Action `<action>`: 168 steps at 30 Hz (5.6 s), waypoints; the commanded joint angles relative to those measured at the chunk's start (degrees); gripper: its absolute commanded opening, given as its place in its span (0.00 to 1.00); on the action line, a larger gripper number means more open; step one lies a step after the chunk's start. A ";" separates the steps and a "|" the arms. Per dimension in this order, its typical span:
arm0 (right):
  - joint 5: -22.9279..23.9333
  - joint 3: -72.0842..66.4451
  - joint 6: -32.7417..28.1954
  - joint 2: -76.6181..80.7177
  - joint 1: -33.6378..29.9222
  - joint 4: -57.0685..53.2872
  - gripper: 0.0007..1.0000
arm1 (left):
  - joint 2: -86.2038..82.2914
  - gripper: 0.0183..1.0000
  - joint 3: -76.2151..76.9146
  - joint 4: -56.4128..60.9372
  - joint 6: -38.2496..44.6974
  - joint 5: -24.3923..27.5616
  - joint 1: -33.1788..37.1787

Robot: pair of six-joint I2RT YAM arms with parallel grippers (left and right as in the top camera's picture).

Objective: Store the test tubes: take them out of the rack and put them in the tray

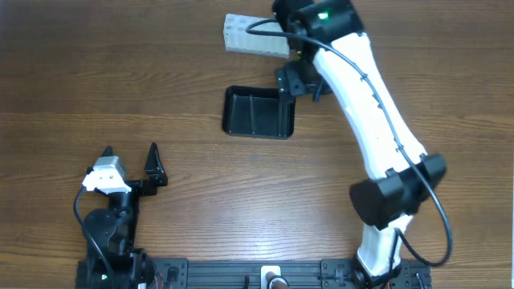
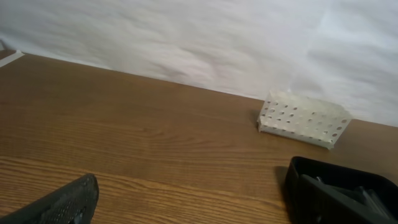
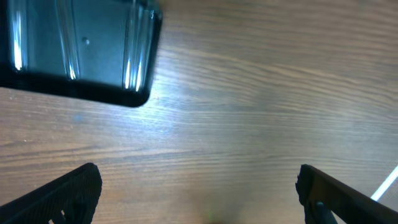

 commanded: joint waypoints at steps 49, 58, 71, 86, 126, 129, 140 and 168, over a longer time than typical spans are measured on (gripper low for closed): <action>-2.99 -102.25 -24.92 -94.29 -21.90 87.34 0.99 | -0.39 1.00 -0.31 -0.20 0.83 -0.20 0.02; -2.99 -109.85 -24.92 -107.58 -27.19 87.34 0.99 | -0.39 1.00 -0.28 -0.20 0.83 -0.22 0.04; -2.99 -118.42 -24.90 -111.49 -27.74 87.36 0.99 | -0.39 1.00 -0.28 -0.20 0.83 -0.20 0.04; -2.99 -123.93 -24.92 -114.55 -23.82 88.85 0.99 | -0.39 1.00 -0.28 -0.20 0.83 -0.22 0.04; -3.52 -125.96 -21.24 -114.55 -23.61 93.33 0.99 | -0.39 1.00 -0.31 -0.20 0.83 -0.20 0.04; -4.00 -125.96 -15.06 -114.55 -23.61 93.26 0.99 | -0.39 1.00 -0.28 -0.20 0.83 -0.20 0.04; -5.73 -125.96 -14.95 -114.55 -23.61 93.09 0.99 | -0.39 1.00 -0.31 -0.22 0.83 -0.20 0.04; -5.81 -125.96 -14.97 -114.55 -23.61 93.13 0.99 | -0.39 1.00 -0.28 -0.20 0.83 -0.20 0.04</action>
